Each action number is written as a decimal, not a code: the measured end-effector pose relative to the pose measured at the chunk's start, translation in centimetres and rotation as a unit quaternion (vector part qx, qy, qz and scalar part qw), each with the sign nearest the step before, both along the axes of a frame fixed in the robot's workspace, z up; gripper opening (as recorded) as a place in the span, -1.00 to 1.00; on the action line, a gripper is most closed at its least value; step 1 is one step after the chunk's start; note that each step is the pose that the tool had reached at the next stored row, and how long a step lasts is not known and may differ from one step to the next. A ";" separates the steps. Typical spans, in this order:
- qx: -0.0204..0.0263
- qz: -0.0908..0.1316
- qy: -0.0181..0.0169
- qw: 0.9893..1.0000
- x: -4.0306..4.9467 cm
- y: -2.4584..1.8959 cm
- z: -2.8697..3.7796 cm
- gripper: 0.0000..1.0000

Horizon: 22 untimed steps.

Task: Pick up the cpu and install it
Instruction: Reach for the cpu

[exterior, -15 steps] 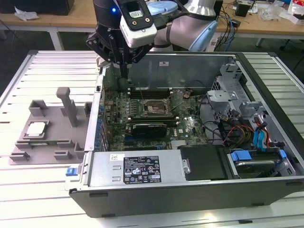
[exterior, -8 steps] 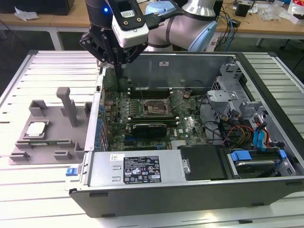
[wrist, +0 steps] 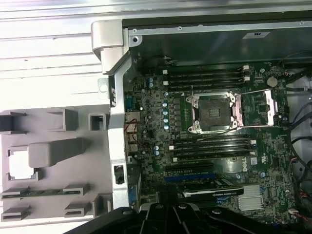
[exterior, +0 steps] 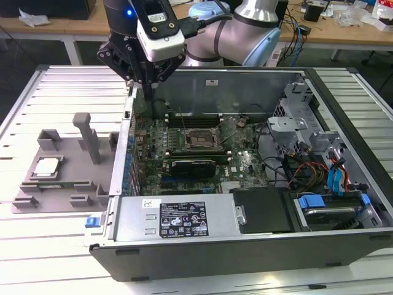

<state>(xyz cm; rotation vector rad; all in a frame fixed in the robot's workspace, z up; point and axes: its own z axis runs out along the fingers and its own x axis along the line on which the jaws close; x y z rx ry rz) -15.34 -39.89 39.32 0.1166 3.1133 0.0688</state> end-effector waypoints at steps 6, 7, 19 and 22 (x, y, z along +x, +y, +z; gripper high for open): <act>0.000 0.000 0.000 1.000 -1.54 0.00 -0.01 -0.79; 0.000 0.000 0.000 1.000 -1.80 0.00 -0.01 -0.79; 0.000 0.000 0.000 1.000 -4.05 0.01 -0.04 -0.79; 0.000 0.000 0.000 1.000 -4.80 0.01 -0.04 -0.79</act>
